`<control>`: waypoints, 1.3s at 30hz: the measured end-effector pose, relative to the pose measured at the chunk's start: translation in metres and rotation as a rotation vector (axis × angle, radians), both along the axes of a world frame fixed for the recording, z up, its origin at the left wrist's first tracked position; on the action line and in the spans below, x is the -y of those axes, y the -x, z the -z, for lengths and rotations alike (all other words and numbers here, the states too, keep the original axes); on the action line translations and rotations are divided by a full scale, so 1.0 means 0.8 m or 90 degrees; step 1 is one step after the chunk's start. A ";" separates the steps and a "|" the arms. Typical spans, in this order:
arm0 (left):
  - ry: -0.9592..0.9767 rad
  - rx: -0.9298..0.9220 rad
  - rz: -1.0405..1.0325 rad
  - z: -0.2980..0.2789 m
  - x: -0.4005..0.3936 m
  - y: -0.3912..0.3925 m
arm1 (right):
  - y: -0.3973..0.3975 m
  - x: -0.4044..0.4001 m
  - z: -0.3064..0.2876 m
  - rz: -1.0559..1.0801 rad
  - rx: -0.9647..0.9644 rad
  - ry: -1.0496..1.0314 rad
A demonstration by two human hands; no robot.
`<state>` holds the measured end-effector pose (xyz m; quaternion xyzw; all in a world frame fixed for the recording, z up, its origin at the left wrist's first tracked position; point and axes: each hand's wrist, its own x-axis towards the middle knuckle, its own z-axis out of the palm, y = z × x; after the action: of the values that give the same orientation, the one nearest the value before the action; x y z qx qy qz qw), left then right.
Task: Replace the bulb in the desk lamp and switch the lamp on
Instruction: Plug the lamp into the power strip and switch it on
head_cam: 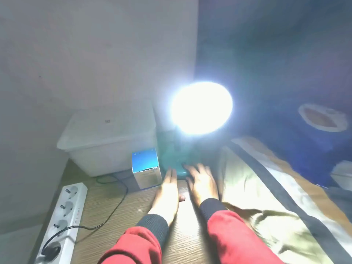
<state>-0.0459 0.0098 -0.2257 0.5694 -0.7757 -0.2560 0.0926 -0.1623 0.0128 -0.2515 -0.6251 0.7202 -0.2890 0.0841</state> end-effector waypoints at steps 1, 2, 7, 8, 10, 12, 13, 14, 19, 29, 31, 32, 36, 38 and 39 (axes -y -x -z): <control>0.006 -0.006 -0.002 0.001 0.000 0.000 | -0.001 -0.002 0.006 0.003 -0.008 0.027; 0.012 -0.005 -0.001 0.002 0.001 0.000 | 0.000 -0.003 0.010 0.010 -0.013 0.045; 0.014 0.018 0.007 0.000 0.003 -0.001 | 0.001 0.000 0.008 0.013 -0.008 0.041; 0.015 0.024 0.008 0.000 0.003 0.000 | 0.000 -0.001 0.007 0.010 -0.010 0.041; 0.015 0.036 0.009 -0.001 0.003 0.000 | -0.001 -0.003 0.005 0.011 -0.012 0.034; 0.015 0.042 0.009 -0.001 0.003 0.001 | -0.002 -0.004 0.006 0.015 -0.014 0.035; 0.013 0.043 0.009 -0.001 0.003 0.001 | -0.002 -0.004 0.006 0.015 -0.008 0.035; 0.015 0.044 0.009 -0.001 0.003 0.001 | -0.002 -0.004 0.006 0.014 -0.004 0.037; 0.017 0.046 0.010 -0.001 0.002 0.002 | 0.001 -0.005 0.005 0.006 -0.024 0.039; 0.020 0.040 0.000 0.002 0.005 0.003 | 0.000 -0.005 0.003 0.001 -0.041 0.022; 0.016 0.036 0.002 0.006 0.004 0.003 | 0.002 -0.004 0.000 -0.007 -0.062 0.011; 0.013 0.040 0.000 0.007 0.005 0.002 | 0.002 -0.002 -0.003 -0.013 -0.062 -0.004; -0.001 0.016 -0.013 0.006 0.009 0.000 | 0.004 0.010 -0.017 -0.043 -0.096 -0.133; 0.009 0.007 0.041 0.004 0.006 0.003 | 0.004 0.017 -0.024 -0.051 -0.113 -0.166; -0.003 -0.014 0.040 0.001 0.004 0.005 | 0.004 0.017 -0.029 -0.056 -0.111 -0.186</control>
<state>-0.0496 0.0065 -0.2267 0.5421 -0.7916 -0.2667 0.0912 -0.1653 -0.0009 -0.2284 -0.6597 0.7311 -0.1219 0.1243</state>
